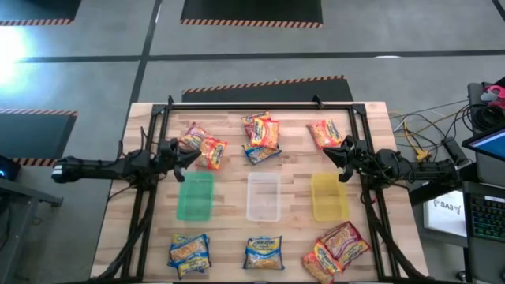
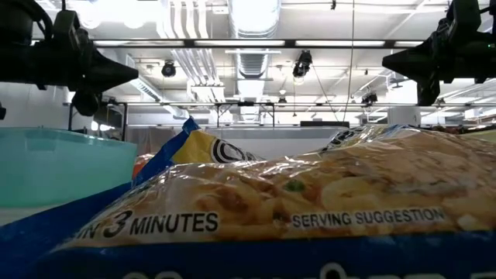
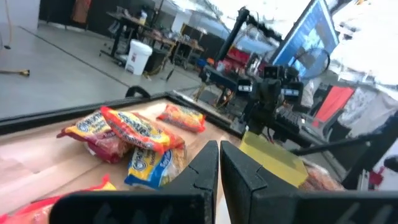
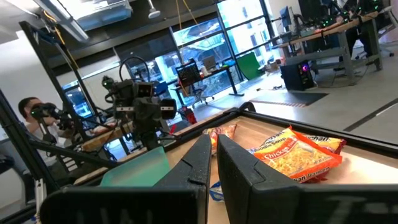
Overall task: Sort Maruchan noodles
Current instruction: Put the orange noodle pack into the green bin
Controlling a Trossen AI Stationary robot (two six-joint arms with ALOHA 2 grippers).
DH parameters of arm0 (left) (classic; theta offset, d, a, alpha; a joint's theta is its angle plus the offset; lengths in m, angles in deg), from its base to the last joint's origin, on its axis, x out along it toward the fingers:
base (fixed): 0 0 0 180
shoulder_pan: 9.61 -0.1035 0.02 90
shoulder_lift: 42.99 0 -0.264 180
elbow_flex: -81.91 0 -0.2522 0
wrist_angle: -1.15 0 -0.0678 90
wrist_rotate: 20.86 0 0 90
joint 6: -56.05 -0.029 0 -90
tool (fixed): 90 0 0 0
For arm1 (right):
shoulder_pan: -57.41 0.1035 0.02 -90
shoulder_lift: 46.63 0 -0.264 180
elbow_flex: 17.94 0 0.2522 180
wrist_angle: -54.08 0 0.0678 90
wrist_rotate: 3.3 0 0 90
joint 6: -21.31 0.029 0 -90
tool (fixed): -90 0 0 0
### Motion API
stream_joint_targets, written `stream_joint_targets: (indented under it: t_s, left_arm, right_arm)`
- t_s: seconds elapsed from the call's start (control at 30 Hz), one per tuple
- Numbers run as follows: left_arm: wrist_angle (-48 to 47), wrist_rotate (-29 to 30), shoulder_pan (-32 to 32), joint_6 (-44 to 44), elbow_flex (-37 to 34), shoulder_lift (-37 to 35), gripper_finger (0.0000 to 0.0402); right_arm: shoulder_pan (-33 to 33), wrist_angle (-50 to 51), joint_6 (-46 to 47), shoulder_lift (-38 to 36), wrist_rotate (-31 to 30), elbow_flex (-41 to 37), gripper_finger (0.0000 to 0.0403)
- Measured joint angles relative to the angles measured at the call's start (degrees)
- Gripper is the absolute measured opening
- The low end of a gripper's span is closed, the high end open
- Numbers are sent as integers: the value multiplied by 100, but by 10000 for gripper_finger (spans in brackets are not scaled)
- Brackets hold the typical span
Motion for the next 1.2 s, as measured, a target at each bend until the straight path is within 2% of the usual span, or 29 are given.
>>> stream_joint_targets:
  t_s: [0.3,0.67,0.93,1.03,1.2]
  left_arm:
    - [-1246,22,0,26,922,844,0]
    - [-1535,156,0,479,1095,1936,0]
    - [-3039,192,0,370,2077,2699,0]
    - [-3079,476,16,224,2200,2901,0]
    - [-3106,439,22,278,2205,2999,0]
  right_arm:
    - [-2,0,0,-2,0,0,18]
    - [-1,1,0,-2,0,0,18]
    - [0,0,0,-1,0,0,18]
    - [0,0,0,-2,0,0,18]
    - [0,1,0,-1,0,0,18]
